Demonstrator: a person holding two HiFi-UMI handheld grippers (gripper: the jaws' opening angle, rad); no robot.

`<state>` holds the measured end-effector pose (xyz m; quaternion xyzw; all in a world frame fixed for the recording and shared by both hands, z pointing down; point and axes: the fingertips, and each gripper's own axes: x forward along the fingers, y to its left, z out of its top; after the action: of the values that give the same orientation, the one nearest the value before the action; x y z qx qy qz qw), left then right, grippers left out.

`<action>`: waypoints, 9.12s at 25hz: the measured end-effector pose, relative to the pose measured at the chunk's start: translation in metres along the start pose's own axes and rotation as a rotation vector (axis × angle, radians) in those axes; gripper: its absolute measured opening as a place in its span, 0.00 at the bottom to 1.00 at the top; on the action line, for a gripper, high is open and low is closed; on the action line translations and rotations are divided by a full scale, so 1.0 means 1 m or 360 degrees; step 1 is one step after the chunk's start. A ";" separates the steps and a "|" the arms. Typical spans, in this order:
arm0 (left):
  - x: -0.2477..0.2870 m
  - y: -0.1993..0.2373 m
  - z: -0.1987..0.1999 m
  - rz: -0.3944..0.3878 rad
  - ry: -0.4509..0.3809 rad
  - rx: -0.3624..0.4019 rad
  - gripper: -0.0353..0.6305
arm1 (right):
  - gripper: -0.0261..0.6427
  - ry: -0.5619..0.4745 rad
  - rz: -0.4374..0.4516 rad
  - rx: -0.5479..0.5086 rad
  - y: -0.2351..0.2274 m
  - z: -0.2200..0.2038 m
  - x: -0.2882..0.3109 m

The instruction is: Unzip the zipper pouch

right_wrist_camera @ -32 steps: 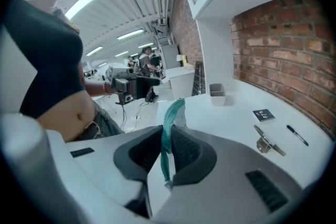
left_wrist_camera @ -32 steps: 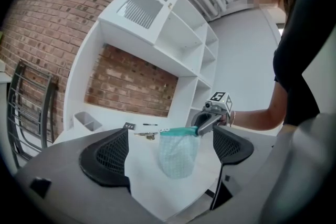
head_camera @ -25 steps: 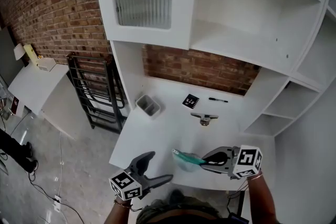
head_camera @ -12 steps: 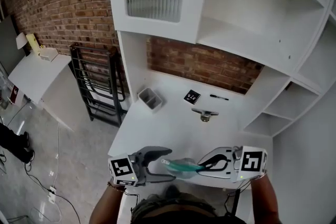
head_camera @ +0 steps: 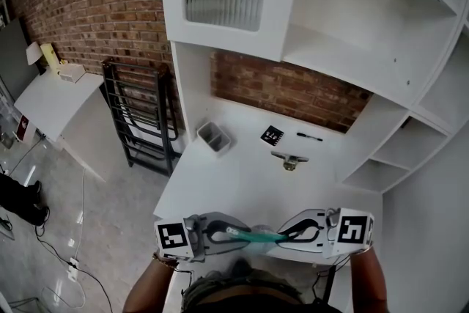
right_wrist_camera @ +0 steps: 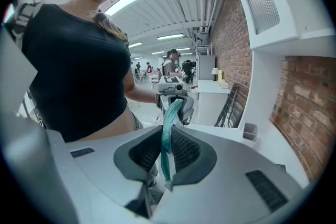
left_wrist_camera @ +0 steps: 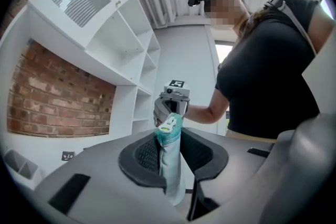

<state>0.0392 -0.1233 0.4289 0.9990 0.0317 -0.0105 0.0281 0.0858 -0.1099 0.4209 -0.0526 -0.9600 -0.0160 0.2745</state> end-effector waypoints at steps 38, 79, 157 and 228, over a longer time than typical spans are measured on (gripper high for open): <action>-0.034 0.091 -0.010 0.1167 0.0457 0.0312 0.06 | 0.20 -0.0381 -0.1239 0.0285 -0.085 0.039 0.032; -0.023 0.093 -0.041 0.1361 0.0984 0.0754 0.06 | 0.08 -0.0450 -0.1252 0.0720 -0.089 0.026 0.058; -0.041 0.008 -0.057 0.1250 0.0691 0.0427 0.06 | 0.05 -0.0146 -0.1872 0.1091 -0.064 -0.080 0.012; 0.087 0.278 -0.146 0.1121 0.0511 -0.0090 0.24 | 0.10 -0.0107 -0.2274 0.1580 -0.054 -0.246 -0.139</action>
<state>0.1468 -0.3861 0.5877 0.9365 -0.3092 0.1572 0.0524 0.3264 -0.1911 0.5560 0.6877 -0.6668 0.2374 0.1615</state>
